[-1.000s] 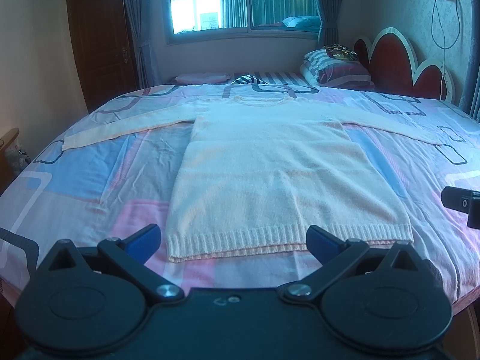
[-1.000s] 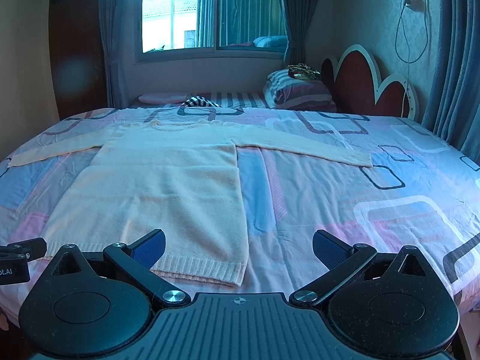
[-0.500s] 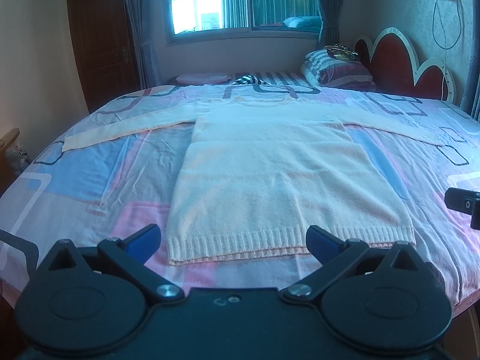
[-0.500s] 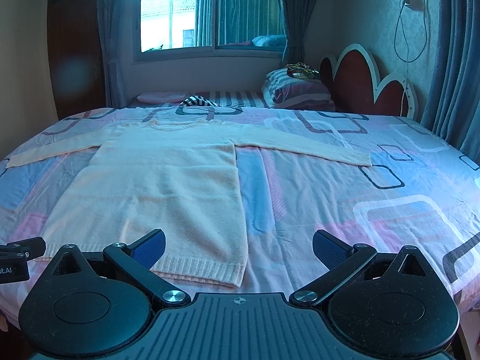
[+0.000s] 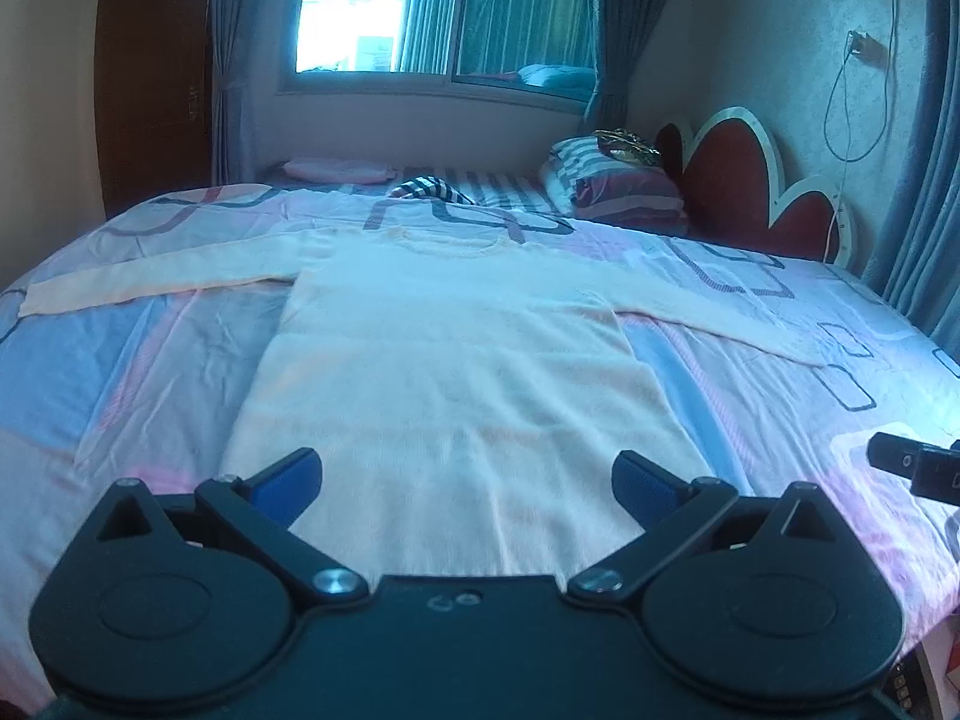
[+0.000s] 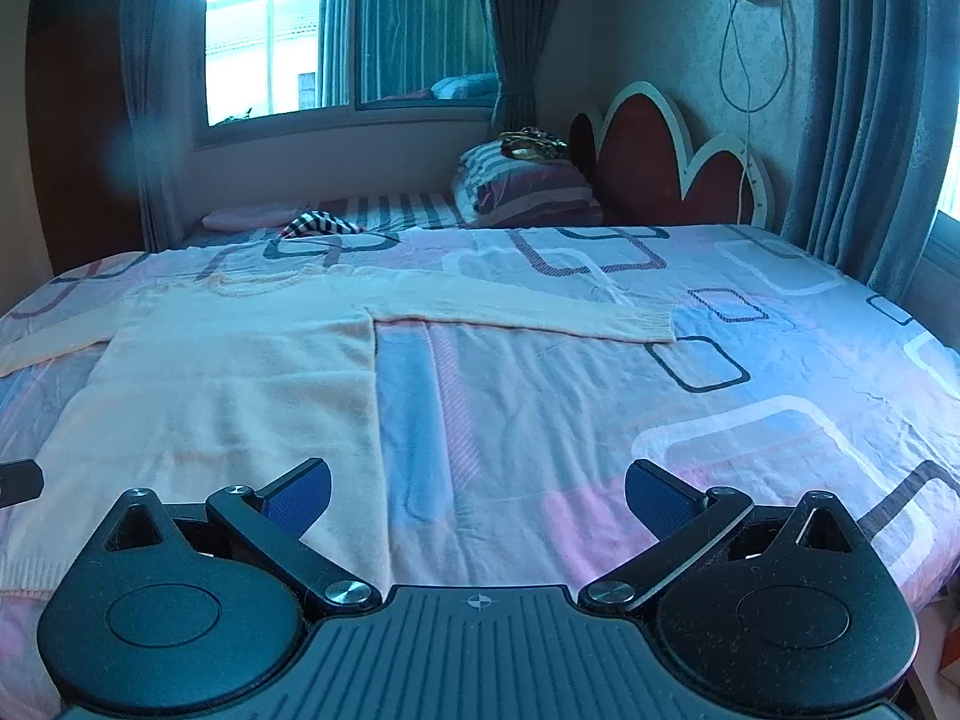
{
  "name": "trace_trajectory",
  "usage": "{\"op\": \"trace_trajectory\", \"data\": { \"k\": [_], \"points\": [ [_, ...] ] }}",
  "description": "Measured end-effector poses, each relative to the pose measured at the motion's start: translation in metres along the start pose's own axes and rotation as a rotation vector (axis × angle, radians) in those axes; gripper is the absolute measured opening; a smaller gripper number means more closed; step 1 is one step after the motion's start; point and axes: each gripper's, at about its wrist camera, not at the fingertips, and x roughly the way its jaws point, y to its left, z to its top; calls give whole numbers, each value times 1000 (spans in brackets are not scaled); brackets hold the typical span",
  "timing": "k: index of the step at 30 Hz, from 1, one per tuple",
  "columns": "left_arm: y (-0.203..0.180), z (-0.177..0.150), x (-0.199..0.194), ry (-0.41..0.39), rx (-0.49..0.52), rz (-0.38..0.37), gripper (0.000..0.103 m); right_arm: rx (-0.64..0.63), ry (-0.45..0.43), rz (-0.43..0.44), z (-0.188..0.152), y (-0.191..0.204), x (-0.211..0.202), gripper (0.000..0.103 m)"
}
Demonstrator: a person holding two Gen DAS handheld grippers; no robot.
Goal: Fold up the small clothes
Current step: 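Move the right tool to a sweater sleeve cuff and grasp it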
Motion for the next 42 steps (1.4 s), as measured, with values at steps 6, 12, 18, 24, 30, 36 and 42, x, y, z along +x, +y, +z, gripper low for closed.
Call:
{"op": "trace_trajectory", "data": {
  "k": [6,12,18,24,30,36,42],
  "points": [
    [-4,20,45,36,23,-11,102,57,-20,-14,26,-23,43,103],
    [-9,42,99,58,60,51,97,116,-29,-30,56,-51,101,103],
    [-18,64,156,76,60,78,93,206,-23,-79,81,-97,168,103],
    [-30,79,200,108,73,91,86,292,3,-117,94,-146,232,82],
    [-45,92,229,136,104,113,86,398,55,-118,92,-183,288,63],
    [-52,101,248,172,111,130,86,585,122,-78,76,-219,328,51],
    [-58,106,258,195,117,132,86,600,106,-67,81,-225,341,18]
  ]
}}
